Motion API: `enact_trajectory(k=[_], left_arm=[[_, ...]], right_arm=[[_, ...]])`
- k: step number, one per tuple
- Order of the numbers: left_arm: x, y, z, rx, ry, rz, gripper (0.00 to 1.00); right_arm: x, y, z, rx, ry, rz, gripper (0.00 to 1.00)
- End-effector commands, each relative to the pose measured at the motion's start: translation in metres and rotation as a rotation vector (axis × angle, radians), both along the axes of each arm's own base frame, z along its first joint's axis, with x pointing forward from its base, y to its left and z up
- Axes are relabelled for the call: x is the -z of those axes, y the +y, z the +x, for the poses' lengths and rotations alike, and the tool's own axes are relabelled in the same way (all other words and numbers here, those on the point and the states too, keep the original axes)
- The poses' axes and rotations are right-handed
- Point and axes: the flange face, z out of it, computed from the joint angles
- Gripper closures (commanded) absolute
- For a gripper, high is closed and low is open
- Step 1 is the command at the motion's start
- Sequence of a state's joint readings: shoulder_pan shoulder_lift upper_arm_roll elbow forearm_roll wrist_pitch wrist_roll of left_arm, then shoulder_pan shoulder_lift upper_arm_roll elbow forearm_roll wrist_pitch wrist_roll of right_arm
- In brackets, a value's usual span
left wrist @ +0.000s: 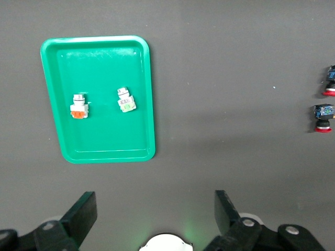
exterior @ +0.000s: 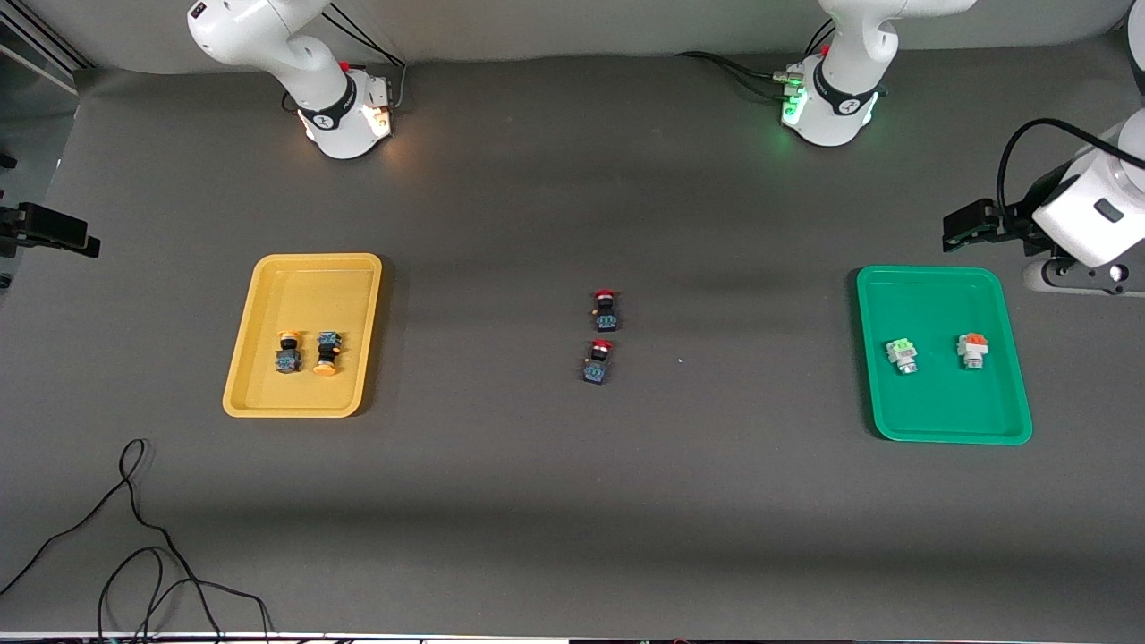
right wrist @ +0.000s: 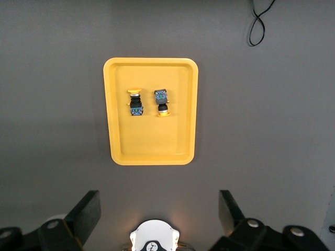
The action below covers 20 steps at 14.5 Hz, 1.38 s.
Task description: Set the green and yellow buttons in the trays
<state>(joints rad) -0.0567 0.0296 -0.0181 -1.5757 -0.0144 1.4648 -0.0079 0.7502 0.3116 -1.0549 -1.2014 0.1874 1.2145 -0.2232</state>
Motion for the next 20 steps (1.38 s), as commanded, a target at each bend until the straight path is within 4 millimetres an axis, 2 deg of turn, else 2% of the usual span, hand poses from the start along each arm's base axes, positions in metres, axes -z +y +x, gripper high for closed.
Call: enact_trajectory(k=[1,7,13,16,20], left_arm=[[-0.008,-0.001,-0.01,-0.012,-0.003,-0.011,0.0],[-0.006,-0.001,-0.008,0.005,-0.005,-0.006,0.0],[-0.015,0.003,-0.013,0.04,-0.008,0.004,0.0],[-0.018,0.004,-0.013,0.037,-0.014,0.004,0.0],[-0.025,0.001,-0.009,0.043,-0.031,0.003,0.0]], right_arm=[[0.0,-0.001,0.002,0.029,0.015,-0.037,0.0],[0.001,0.0,0.001,0.036,0.029,-0.053,0.0],[0.005,-0.002,0.0,0.034,0.044,-0.044,0.0],[0.01,-0.016,0.0,0.032,0.059,-0.016,0.0],[0.007,-0.004,-0.009,0.056,0.067,-0.03,0.0]])
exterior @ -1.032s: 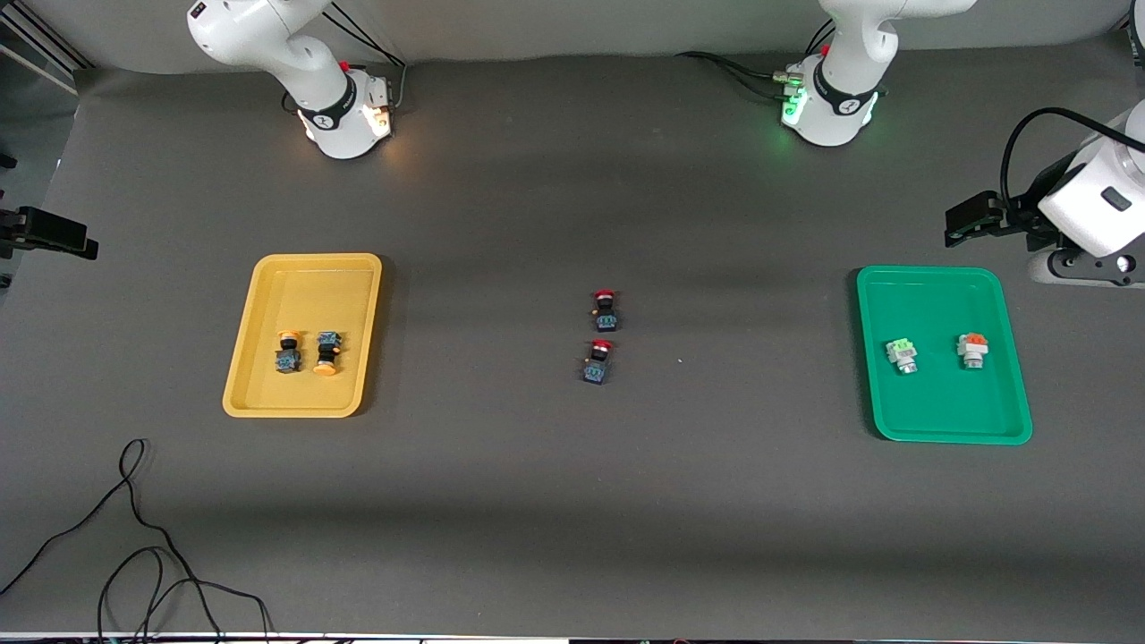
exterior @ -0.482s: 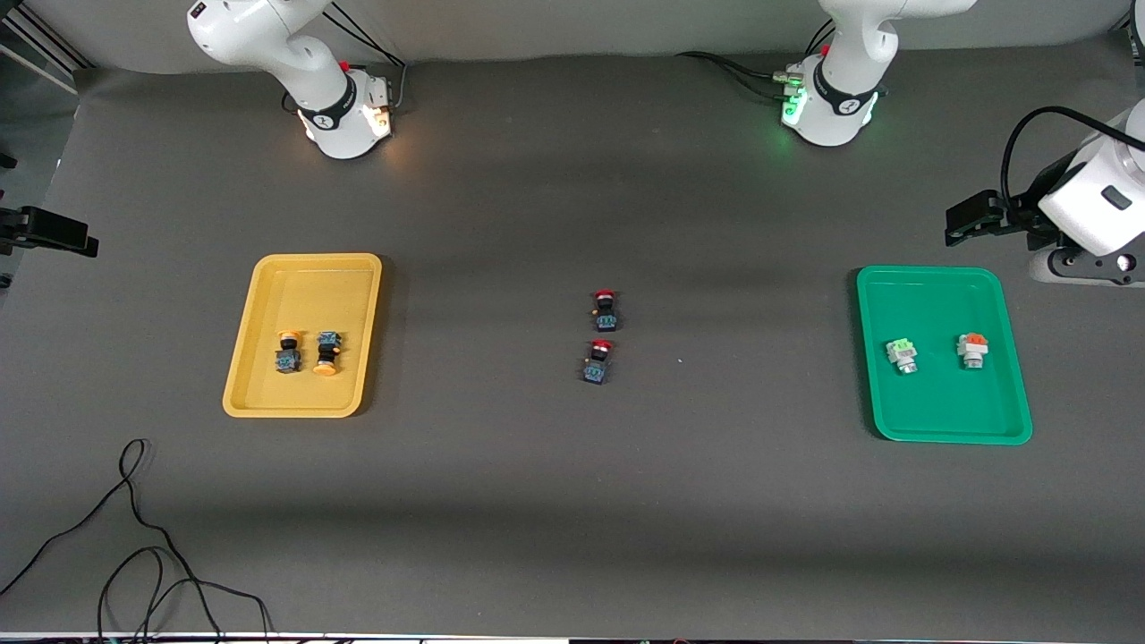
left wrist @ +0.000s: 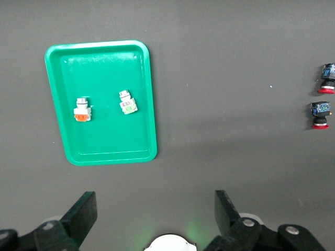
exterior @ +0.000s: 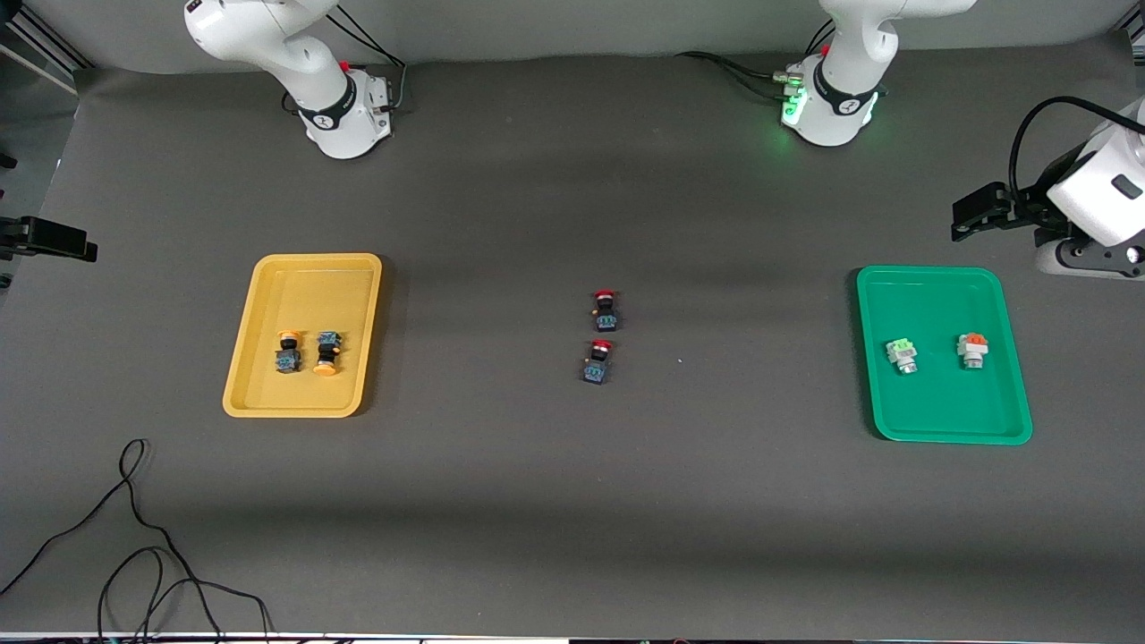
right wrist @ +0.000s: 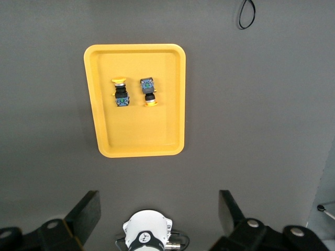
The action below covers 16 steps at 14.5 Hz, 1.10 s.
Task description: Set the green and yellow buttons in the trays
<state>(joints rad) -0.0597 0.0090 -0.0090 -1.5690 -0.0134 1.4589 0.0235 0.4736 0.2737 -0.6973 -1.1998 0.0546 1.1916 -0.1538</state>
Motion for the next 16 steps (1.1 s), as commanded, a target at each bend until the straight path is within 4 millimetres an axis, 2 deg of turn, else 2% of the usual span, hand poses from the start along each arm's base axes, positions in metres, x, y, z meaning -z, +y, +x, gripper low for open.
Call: enact_trajectory(k=[1,3,5,8,11,12,16], left_arm=[[-0.01,-0.002,-0.003,0.017,-0.008,0.007,0.0],[-0.01,-0.002,-0.003,0.017,-0.008,0.007,0.0],[-0.01,-0.002,-0.002,0.018,-0.012,0.007,0.0],[-0.01,-0.002,-0.001,0.018,-0.017,0.006,0.0],[-0.011,-0.002,0.0,0.017,-0.023,0.006,0.0],[-0.011,-0.002,0.0,0.017,-0.026,0.007,0.0],[-0.01,0.001,0.001,0.014,-0.028,0.012,0.0]], right_arm=[[-0.016,0.011,-0.019,0.026,-0.004,-0.012,0.0],[-0.02,0.019,-0.033,0.02,-0.008,-0.022,0.0],[-0.018,0.014,-0.048,0.026,-0.037,-0.015,0.0],[-0.005,0.007,-0.073,0.015,-0.152,0.013,0.0],[-0.001,0.023,-0.069,-0.012,-0.171,0.012,0.0],[0.006,0.028,-0.06,-0.02,-0.16,0.01,0.0],[0.009,0.03,-0.057,-0.02,-0.156,0.021,0.0]])
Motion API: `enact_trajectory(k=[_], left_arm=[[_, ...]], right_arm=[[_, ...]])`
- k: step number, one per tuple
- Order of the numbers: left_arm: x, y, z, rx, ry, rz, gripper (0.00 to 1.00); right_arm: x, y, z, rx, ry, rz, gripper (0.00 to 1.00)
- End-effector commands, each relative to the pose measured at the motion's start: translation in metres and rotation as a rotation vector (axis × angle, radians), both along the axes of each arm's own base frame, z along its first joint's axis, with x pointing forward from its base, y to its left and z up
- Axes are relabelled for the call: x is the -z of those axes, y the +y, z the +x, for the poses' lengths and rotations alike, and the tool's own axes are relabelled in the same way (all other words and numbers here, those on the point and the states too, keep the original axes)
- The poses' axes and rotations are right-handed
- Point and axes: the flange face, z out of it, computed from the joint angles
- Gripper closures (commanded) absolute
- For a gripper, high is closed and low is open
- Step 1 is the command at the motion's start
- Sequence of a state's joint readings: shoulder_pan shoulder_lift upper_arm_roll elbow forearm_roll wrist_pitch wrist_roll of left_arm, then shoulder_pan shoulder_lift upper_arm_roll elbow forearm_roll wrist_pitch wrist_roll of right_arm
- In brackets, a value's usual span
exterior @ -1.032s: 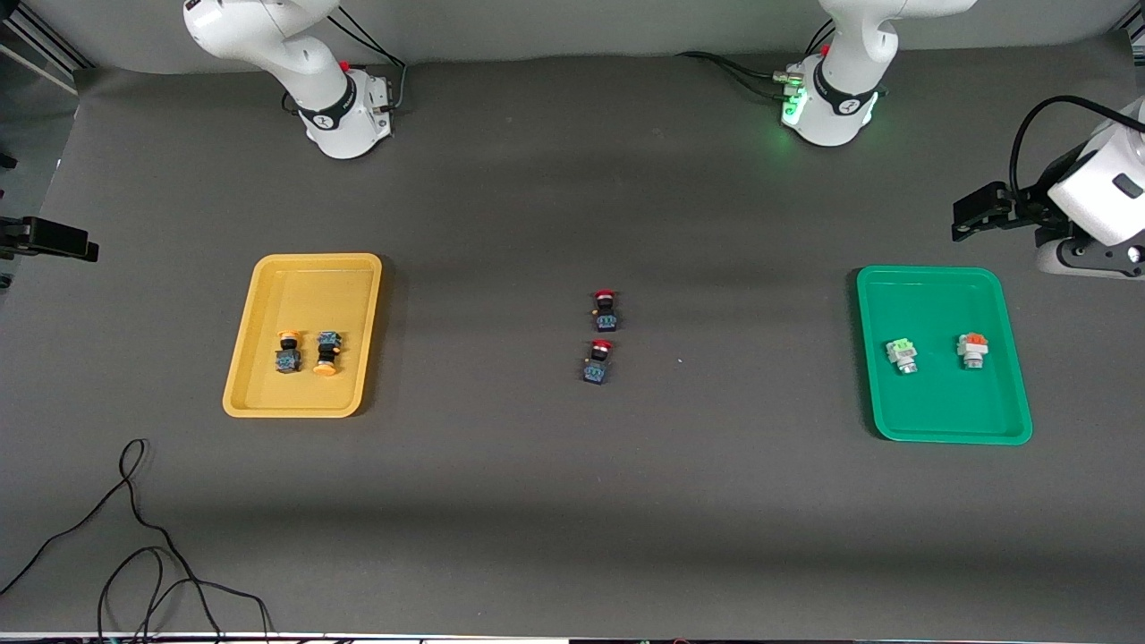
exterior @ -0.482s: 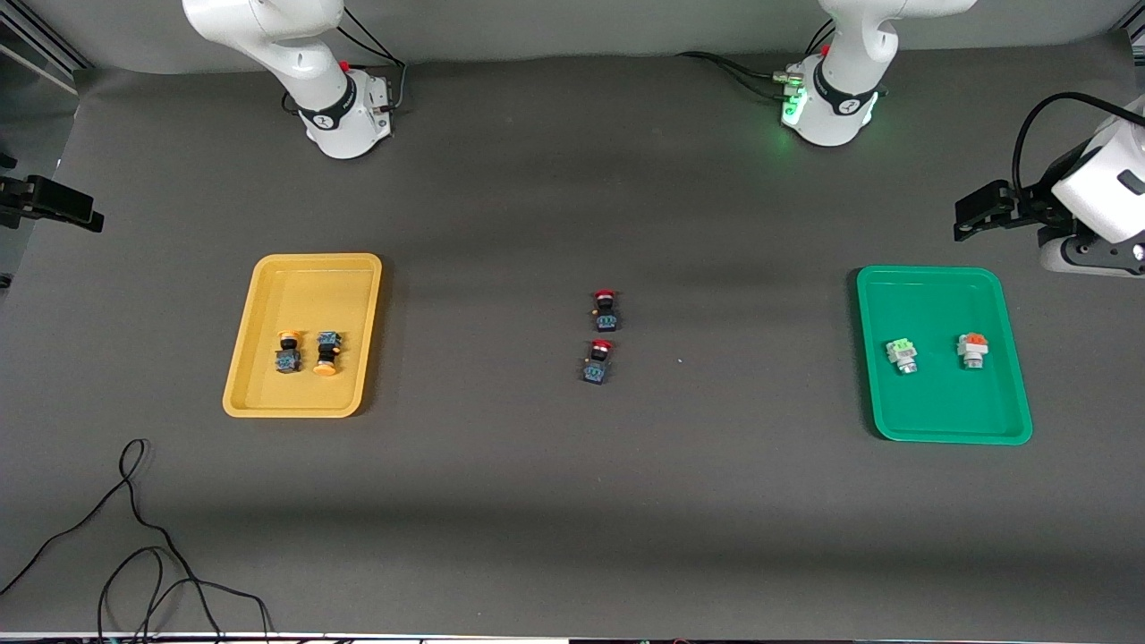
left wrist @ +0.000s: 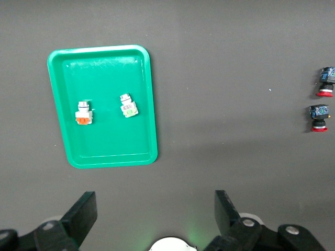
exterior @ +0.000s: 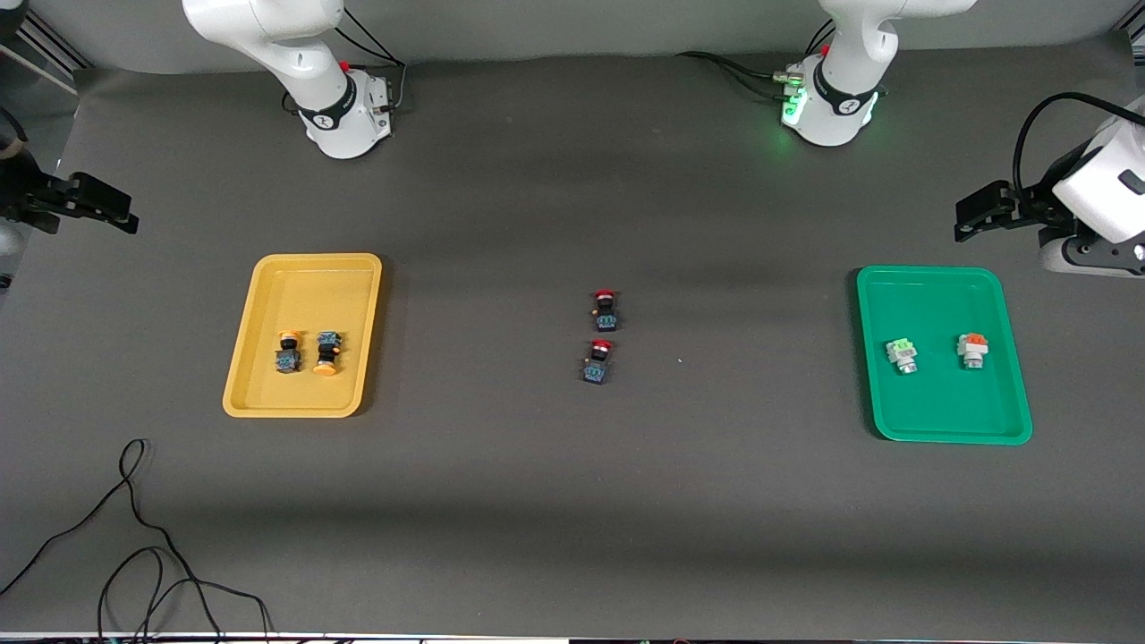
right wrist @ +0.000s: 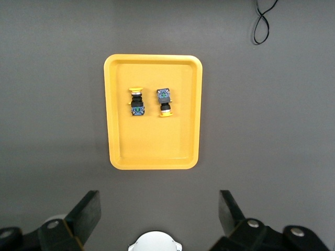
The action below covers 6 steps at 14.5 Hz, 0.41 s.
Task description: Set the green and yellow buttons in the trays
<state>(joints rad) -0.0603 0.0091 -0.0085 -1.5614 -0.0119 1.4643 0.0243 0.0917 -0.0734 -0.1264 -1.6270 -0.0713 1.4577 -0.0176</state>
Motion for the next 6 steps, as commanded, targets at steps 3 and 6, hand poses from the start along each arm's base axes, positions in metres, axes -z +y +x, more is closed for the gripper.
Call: enact_trajectory(k=[3,6], left_arm=[[-0.0065,-0.0006,0.0002,0.014,-0.016,0.008,0.0],[-0.0072,0.0006,0.0003,0.014,-0.018,0.011,0.0]], right_arm=[[-0.0007,-0.0005,0.0004,0.021,-0.017,0.005,0.0],[0.0005,0.0026,0.0002,0.017,-0.016,0.006,0.0]])
